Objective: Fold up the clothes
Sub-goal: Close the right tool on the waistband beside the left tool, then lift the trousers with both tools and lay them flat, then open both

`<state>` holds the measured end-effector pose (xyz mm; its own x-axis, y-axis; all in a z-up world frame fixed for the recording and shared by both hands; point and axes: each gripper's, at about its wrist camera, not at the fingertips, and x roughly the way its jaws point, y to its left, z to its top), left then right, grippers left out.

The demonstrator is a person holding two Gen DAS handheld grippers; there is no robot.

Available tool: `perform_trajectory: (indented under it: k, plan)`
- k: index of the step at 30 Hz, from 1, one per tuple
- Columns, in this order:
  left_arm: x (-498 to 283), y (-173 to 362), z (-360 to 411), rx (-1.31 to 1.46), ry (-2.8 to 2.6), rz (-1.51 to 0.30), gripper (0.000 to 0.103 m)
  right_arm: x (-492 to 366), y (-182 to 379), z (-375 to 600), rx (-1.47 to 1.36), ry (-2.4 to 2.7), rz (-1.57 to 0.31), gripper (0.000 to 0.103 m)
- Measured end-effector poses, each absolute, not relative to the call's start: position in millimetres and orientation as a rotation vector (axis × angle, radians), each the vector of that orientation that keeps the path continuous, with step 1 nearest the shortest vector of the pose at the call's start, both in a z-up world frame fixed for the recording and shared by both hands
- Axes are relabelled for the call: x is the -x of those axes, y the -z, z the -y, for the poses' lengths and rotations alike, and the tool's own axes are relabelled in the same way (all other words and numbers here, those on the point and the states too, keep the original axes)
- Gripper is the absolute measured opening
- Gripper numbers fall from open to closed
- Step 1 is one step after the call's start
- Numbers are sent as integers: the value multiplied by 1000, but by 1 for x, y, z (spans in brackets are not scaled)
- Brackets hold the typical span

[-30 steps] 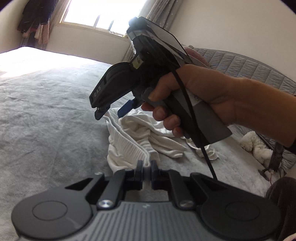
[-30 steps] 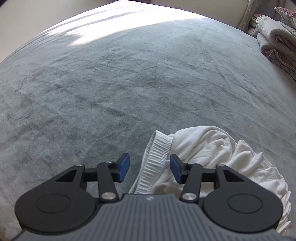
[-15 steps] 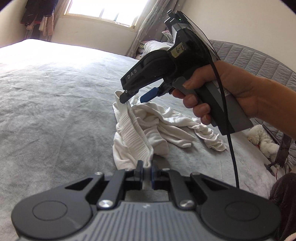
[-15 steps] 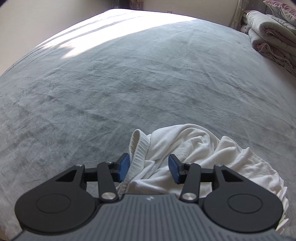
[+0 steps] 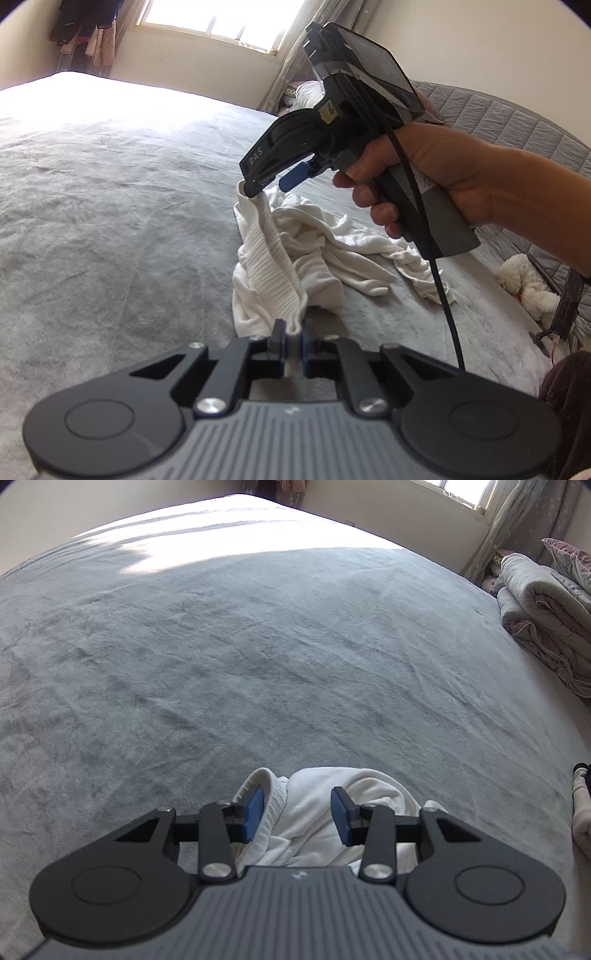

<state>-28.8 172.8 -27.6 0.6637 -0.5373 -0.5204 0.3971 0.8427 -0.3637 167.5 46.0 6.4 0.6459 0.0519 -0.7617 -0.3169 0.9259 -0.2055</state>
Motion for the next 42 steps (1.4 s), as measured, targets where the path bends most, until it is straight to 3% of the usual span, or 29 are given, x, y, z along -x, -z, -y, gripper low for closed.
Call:
perform_trajectory:
  k: [4,5,21,42]
  plan:
    - [27,29,-176,239,517,-664,8,-172,0,-58,424,-245,-830,6]
    - [26,29,-178,245,509,-665,8,-172,1,-60,440,-252,-826,3]
    - [1,21,-264,474,287,-628,7,-193,-42,-134,448,-327,-673,1]
    - [-17,17,-393,734,-91,-453,6,-225,-50,-254,439,-443,-587,1]
